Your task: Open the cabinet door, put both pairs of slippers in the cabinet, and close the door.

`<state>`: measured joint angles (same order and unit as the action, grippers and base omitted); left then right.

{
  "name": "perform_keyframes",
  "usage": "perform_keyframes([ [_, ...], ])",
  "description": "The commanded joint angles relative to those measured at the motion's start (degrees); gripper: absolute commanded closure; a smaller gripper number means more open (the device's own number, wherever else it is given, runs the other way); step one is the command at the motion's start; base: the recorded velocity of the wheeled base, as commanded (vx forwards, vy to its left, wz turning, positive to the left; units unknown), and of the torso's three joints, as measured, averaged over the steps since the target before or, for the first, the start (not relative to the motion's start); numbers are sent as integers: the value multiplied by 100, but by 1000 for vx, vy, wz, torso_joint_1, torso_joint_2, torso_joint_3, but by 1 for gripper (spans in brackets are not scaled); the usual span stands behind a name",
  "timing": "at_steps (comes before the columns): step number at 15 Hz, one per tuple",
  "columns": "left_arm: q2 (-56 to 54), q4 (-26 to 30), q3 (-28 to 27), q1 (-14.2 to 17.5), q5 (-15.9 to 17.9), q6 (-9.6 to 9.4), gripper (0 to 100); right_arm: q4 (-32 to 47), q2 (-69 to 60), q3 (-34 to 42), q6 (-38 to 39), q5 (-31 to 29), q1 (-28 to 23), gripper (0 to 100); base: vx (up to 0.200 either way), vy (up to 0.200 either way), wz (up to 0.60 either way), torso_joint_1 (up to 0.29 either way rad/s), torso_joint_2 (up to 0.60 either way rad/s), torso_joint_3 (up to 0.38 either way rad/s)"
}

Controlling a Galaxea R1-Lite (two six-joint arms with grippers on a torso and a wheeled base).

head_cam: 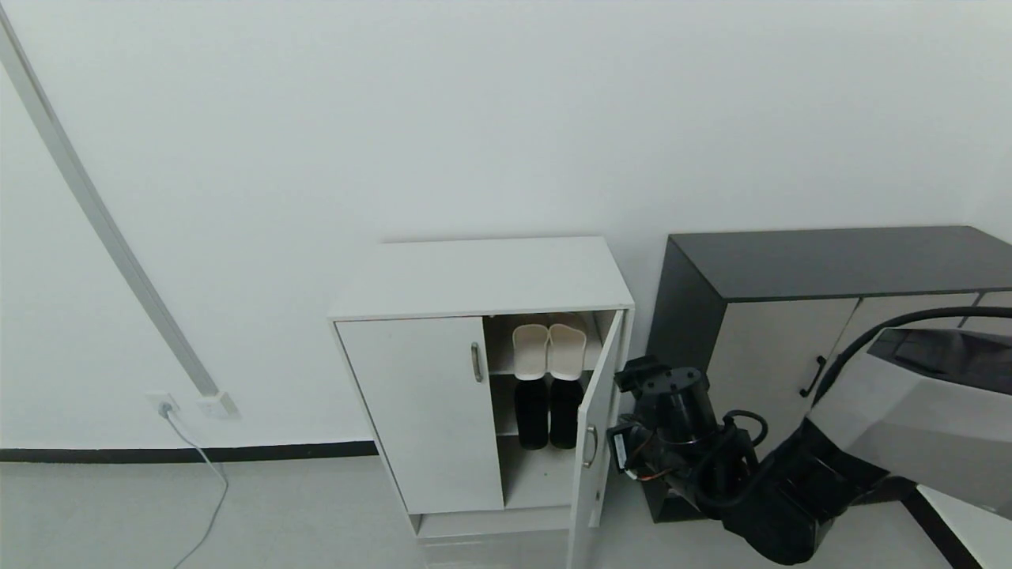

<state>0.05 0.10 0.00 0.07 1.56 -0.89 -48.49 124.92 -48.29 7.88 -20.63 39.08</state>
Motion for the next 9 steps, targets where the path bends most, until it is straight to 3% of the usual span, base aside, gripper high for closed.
perform_keyframes([
  [1,4,-1,0,1,2,1,100,-11,481,-339,4,24,12,100,0,0,0,0,0,0],
  [4,4,-1,0,1,2,1,100,-11,824,-858,21,76,12,100,0,0,0,0,0,0],
  [7,4,-1,0,1,2,1,100,-64,1210,-1869,373,226,47,100,0,0,0,0,0,0],
  [9,-5,-1,0,1,2,1,100,-494,1263,-1974,548,358,56,100,0,0,0,0,0,0],
])
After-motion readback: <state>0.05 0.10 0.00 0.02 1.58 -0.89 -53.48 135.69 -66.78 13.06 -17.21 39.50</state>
